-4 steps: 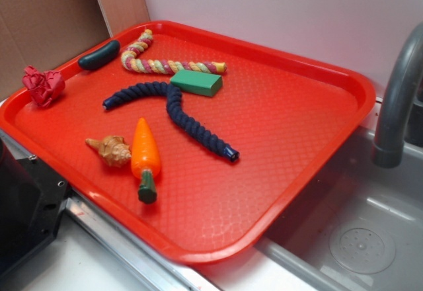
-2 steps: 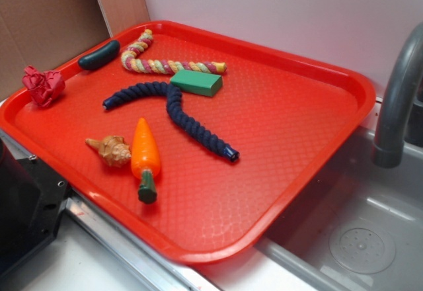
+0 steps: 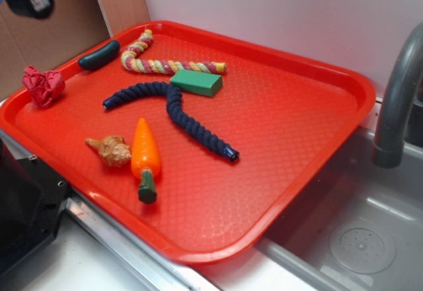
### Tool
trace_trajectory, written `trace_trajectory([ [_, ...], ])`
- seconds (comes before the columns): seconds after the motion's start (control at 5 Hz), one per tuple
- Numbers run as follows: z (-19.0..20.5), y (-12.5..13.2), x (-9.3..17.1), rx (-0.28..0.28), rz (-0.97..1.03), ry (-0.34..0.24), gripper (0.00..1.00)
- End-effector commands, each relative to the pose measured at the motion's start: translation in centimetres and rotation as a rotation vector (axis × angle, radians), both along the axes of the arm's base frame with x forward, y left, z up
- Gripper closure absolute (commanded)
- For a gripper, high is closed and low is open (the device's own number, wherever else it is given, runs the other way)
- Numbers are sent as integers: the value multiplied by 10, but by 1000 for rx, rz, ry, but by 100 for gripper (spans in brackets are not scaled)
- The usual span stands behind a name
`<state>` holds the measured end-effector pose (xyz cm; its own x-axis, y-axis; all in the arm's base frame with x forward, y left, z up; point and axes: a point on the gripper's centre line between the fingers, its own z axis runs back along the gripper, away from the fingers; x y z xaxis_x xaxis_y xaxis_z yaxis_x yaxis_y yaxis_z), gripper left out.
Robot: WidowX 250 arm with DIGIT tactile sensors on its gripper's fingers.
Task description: Grab the red paper.
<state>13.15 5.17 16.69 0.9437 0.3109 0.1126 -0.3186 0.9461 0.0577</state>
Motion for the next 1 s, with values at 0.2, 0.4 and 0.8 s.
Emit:
trace_trajectory([
  [0.2,-104,116,6,42,53,6,0],
  [0.4,-129,118,29,18,7,25,0],
  [0.8,-154,85,68,51,-55,39,100],
])
